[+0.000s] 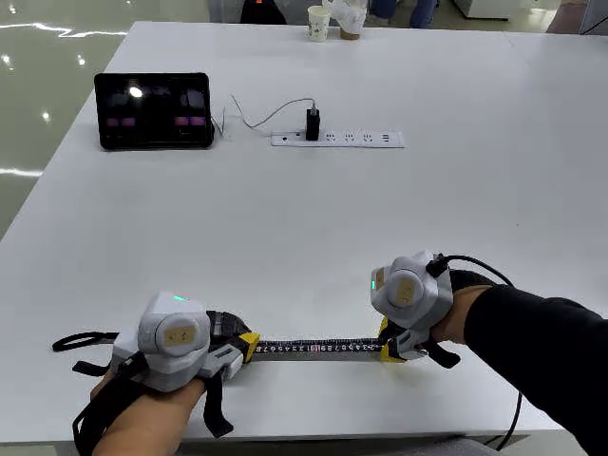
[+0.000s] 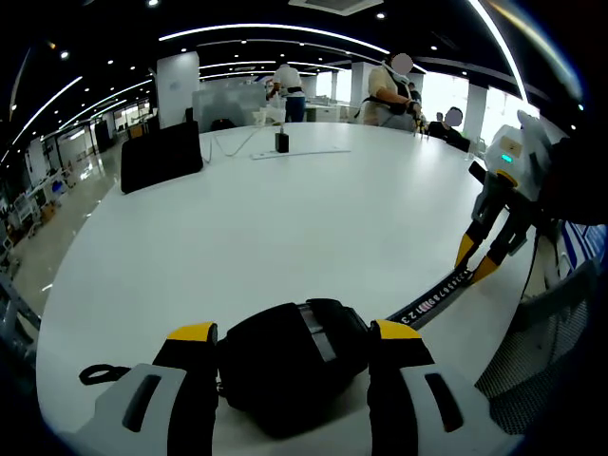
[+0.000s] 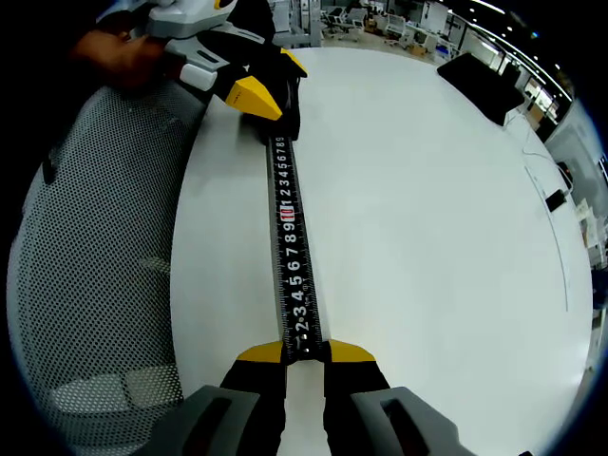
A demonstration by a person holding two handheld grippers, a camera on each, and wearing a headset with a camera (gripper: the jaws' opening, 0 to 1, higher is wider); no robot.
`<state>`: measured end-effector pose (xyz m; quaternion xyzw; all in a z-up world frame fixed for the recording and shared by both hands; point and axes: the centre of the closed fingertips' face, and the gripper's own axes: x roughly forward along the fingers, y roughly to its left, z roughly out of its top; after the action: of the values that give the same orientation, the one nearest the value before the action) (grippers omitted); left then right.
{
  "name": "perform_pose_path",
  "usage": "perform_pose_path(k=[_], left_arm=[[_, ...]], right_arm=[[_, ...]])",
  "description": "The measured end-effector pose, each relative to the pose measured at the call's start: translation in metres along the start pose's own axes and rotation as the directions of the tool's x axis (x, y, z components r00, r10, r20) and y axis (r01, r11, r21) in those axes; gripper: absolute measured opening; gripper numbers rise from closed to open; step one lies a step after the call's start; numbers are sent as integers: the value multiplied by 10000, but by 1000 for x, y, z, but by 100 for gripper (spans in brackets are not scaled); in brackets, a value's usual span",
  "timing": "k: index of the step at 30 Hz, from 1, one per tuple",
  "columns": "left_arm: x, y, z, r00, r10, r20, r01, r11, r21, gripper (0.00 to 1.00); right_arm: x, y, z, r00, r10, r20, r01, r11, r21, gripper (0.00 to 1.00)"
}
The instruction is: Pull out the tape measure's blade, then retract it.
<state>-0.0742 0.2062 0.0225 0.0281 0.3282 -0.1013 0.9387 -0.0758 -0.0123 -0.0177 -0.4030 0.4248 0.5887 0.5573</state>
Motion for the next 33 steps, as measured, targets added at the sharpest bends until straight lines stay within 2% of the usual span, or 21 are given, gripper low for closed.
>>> perform_pose_path(k=[33], left_arm=[[0, 0, 1, 10000, 7, -6, -7, 10000, 35, 59]], right_arm=[[6, 2, 14, 10000, 97, 10, -97, 9999, -47, 11]])
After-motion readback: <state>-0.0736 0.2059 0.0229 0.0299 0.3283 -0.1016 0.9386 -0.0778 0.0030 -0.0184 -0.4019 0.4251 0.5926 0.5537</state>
